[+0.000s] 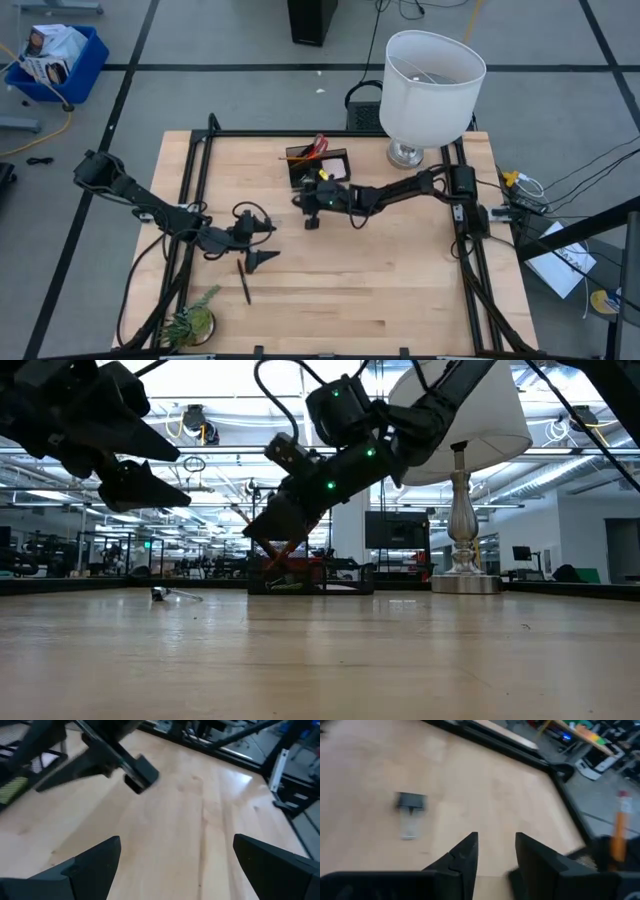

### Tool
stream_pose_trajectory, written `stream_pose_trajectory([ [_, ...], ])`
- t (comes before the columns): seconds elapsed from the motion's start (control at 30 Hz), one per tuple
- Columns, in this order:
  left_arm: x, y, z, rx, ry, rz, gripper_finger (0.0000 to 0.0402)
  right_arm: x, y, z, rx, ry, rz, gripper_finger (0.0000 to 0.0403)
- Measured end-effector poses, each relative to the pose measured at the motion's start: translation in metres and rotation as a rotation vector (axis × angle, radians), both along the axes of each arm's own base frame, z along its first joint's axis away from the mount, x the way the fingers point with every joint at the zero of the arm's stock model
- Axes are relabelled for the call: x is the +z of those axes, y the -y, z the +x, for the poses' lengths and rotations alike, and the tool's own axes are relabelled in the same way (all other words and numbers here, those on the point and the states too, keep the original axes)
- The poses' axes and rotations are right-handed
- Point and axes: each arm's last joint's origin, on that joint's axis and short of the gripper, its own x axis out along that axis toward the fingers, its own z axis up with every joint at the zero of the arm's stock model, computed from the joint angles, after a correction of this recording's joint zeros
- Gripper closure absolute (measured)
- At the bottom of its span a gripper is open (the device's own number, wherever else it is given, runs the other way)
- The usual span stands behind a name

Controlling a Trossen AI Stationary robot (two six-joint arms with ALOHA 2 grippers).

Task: Pick and place office supplies into organizer
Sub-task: Put the black pen into the black desk organizer

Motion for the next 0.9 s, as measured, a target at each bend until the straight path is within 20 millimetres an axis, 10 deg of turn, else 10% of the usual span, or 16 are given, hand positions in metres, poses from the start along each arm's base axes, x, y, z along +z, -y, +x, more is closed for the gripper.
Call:
stream_pose_trajectory([
  [0.5, -0.021, 0.017, -0.019, -0.310, -0.283, -0.071, 0.0007, 0.002, -0.114, -0.009, 0.251, -0.043, 0.014, 0.0282],
  [0.9, -0.013, 0.045, -0.031, -0.591, -0.315, -0.040, 0.0007, 0.033, -0.164, -0.026, 0.264, 0.062, 0.299, 0.0285],
])
